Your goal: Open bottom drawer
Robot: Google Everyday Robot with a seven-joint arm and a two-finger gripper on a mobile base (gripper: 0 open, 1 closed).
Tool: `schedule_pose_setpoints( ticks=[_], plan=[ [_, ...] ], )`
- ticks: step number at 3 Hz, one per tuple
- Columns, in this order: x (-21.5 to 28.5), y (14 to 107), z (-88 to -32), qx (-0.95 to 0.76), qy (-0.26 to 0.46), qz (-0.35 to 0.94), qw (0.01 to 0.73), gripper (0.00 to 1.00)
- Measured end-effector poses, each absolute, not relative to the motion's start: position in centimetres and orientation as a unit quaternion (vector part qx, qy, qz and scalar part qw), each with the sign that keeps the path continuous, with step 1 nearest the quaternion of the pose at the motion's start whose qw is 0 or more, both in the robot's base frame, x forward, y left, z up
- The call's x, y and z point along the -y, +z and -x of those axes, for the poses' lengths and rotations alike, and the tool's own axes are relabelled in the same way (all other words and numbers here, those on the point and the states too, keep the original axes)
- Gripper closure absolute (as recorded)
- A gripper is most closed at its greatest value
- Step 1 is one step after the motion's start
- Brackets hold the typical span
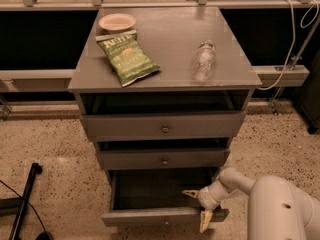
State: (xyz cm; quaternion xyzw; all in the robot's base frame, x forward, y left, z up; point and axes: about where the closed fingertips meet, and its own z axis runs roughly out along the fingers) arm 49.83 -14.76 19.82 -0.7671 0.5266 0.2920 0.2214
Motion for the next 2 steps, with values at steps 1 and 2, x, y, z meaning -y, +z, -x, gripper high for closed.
schedule_pose_setpoints(
  ticks=[1, 2],
  plan=[
    [13.9, 21.6, -50.7, -0.534, 0.278, 0.766, 0.227, 0.0],
    [13.0, 24.3, -52.2, -0.551, 0.251, 0.762, 0.23, 0.0]
  ],
)
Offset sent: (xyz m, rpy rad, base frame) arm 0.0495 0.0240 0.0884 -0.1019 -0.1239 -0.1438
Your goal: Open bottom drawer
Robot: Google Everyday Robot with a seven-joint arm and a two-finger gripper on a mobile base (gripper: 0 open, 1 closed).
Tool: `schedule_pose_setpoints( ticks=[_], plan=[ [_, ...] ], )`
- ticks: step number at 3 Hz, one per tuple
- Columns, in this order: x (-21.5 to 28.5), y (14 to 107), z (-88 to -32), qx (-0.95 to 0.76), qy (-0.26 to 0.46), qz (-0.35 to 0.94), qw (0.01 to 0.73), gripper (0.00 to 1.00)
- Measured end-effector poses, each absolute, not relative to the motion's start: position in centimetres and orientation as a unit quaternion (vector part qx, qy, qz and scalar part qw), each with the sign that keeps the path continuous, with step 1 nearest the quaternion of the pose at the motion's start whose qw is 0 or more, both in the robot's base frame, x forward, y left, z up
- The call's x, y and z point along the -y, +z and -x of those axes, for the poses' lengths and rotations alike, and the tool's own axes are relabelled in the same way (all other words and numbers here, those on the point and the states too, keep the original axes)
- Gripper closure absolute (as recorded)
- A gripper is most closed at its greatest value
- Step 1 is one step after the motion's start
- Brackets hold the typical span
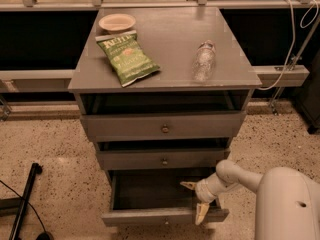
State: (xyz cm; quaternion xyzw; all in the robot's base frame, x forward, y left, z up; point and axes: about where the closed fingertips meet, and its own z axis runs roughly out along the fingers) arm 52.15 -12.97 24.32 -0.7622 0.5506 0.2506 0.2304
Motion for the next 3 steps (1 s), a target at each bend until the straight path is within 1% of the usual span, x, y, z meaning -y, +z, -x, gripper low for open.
schedule_pose_setpoints(
  ticks=[1, 2, 3],
  plan=[
    [13.1, 25.0, -53.4, -0.573, 0.238, 0.748, 0.235, 0.15],
    [14.3, 24.7, -54.8, -0.604, 0.223, 0.726, 0.243, 0.38],
    [16.1, 22.1, -55.8, -0.645, 0.201, 0.702, 0.224, 0.69]
  ],
)
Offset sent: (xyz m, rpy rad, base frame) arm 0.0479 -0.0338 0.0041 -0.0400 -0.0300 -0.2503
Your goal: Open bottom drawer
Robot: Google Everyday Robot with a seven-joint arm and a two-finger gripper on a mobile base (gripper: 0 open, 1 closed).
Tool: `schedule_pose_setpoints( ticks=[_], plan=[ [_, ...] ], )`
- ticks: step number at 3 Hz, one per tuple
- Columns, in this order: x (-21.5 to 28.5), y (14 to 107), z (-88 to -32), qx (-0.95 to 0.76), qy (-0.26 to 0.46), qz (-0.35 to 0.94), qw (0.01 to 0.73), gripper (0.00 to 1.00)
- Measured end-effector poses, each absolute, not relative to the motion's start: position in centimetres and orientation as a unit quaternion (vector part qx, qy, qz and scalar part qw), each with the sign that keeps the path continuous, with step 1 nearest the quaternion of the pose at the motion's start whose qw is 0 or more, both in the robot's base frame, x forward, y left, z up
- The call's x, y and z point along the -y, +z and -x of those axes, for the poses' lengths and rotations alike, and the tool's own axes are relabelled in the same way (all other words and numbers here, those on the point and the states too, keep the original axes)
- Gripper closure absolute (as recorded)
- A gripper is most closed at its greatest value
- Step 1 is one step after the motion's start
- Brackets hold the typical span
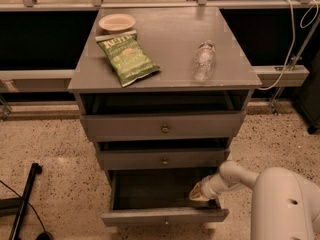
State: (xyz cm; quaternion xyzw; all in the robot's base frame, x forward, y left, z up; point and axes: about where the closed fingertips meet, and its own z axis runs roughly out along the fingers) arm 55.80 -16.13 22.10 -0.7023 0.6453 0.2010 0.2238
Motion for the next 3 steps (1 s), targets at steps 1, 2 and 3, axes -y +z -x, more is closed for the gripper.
schedule_pose_setpoints(
  ticks=[1, 2, 3],
  plan=[
    [17.2, 19.5, -56.1, -0.666, 0.193, 0.691, 0.204, 0.92],
    [18.4, 15.7, -56.0, -0.671, 0.192, 0.692, 0.183, 1.0],
    [18.2, 13.2, -55.8, -0.669, 0.2, 0.697, 0.164, 1.0]
  ],
)
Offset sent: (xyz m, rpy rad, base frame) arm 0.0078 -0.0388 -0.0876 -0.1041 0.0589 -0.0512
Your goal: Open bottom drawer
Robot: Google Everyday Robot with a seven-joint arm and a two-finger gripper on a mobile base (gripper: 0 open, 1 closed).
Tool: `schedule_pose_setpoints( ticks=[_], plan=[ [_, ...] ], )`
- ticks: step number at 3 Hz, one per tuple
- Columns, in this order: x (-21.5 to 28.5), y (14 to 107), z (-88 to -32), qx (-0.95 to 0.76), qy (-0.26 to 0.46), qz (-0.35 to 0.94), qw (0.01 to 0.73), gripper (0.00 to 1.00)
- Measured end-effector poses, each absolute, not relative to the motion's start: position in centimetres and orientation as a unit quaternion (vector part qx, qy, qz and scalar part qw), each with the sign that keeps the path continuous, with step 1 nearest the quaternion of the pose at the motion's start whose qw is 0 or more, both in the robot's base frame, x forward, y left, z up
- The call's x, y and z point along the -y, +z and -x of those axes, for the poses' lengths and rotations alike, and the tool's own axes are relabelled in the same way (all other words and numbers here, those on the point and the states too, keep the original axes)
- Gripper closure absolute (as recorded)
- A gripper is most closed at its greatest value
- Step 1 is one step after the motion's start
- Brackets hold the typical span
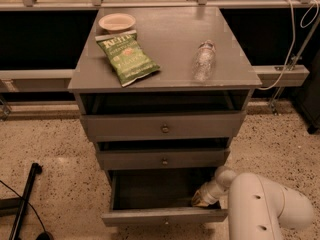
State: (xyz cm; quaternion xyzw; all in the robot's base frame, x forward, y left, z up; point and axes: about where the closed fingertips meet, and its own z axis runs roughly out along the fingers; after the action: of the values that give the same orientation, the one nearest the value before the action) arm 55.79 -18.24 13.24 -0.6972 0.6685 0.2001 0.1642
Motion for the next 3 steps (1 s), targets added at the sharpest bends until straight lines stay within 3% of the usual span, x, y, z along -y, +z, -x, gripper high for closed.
schedule_pose_setpoints(
  ticks=[3],
  plan=[
    [15.4, 16.6, -47.7, -0.625, 0.312, 0.706, 0.116, 1.0]
  ],
)
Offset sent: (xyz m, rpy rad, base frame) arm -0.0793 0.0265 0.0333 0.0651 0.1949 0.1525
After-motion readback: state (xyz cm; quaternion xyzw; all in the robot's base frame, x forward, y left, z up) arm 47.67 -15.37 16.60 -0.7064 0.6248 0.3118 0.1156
